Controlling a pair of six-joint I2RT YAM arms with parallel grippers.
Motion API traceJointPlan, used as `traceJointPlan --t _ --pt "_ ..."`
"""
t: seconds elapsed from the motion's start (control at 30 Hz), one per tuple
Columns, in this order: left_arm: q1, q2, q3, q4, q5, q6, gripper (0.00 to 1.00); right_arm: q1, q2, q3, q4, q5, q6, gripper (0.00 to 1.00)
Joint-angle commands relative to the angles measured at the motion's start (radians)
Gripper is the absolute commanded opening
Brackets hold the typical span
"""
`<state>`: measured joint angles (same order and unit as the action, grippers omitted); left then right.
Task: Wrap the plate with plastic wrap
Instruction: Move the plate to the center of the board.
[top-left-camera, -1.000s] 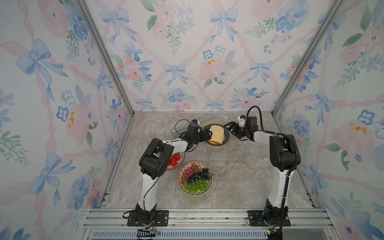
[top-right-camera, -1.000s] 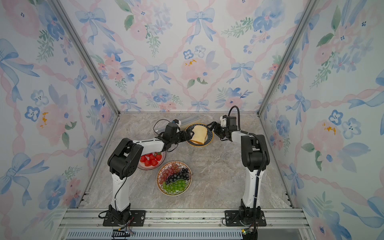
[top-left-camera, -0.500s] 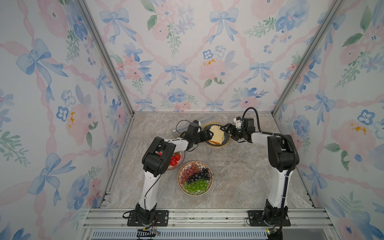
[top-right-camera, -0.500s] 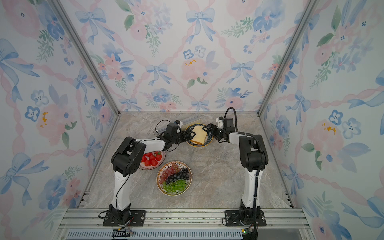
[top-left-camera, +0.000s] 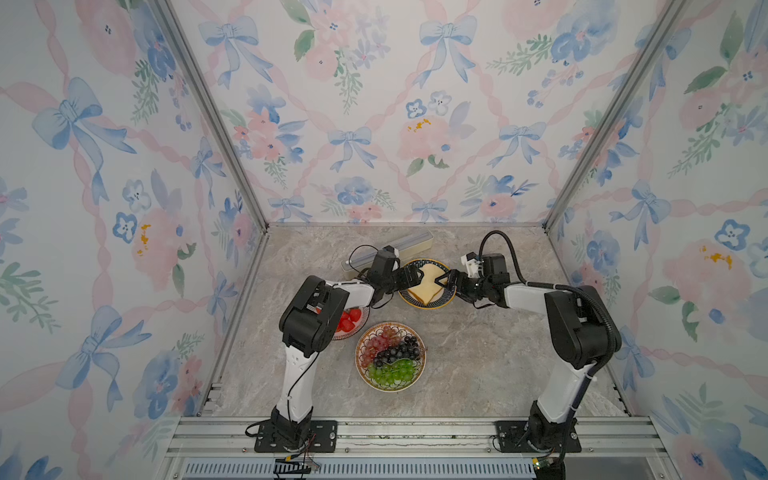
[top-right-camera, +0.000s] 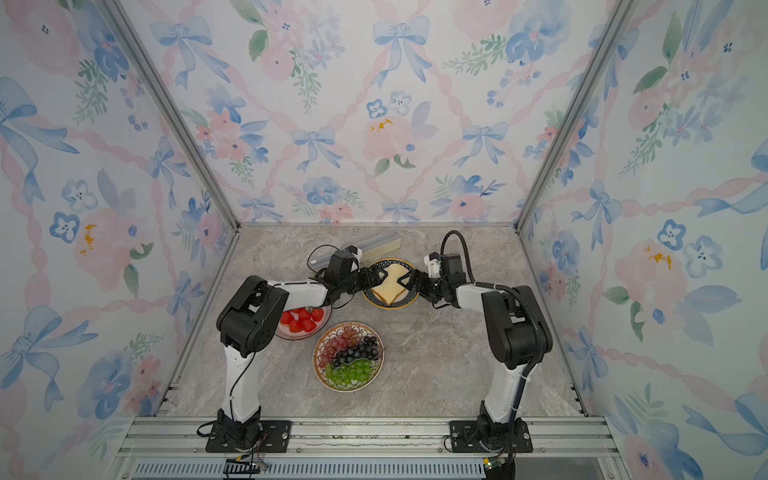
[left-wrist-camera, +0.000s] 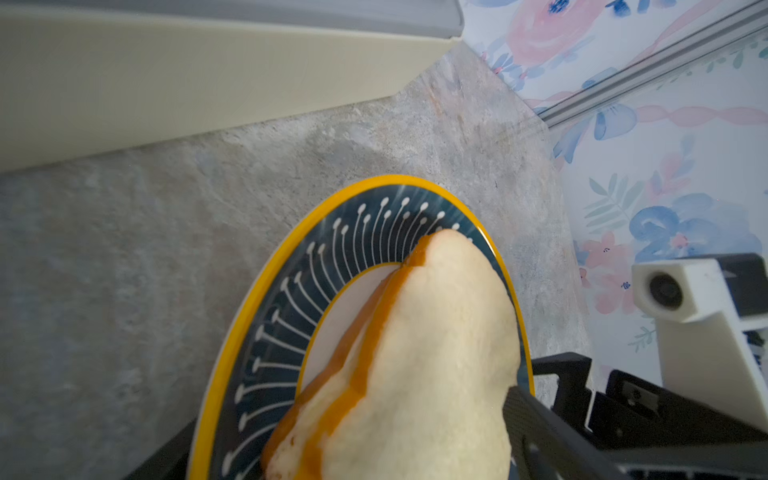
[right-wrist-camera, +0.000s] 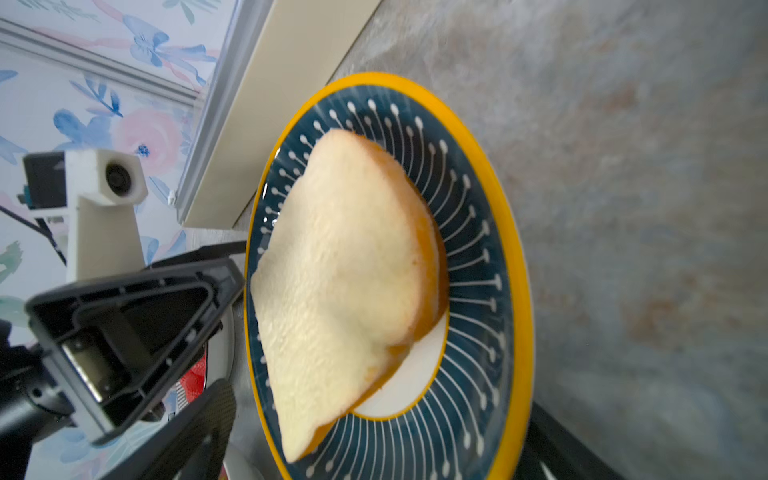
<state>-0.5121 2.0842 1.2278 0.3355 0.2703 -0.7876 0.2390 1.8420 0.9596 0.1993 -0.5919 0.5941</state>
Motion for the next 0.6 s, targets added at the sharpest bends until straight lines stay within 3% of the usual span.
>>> traceJointPlan --t 0.0,0.13,0.33,0.43,0.57 --pt "-0.011 -0.062 -0.026 0.024 -0.009 0.033 0.98 0.032 -0.091 -0.062 0.043 0.053 -0.013 0.97" --pt "0.000 -0.092 -0.056 0.023 -0.040 0.039 0.98 0.032 -0.150 -0.120 0.006 0.134 -0.012 0.97" --pt "0.034 -0.187 -0.088 0.006 -0.077 0.083 0.98 -0.012 -0.258 -0.103 -0.182 0.276 -0.120 0.97" --pt "0.046 -0.246 -0.066 -0.043 -0.104 0.171 0.98 -0.043 -0.283 -0.042 -0.267 0.291 -0.199 0.97" --pt "0.054 -0.269 0.066 -0.213 -0.157 0.370 0.98 -0.062 -0.254 0.079 -0.373 0.289 -0.301 0.97"
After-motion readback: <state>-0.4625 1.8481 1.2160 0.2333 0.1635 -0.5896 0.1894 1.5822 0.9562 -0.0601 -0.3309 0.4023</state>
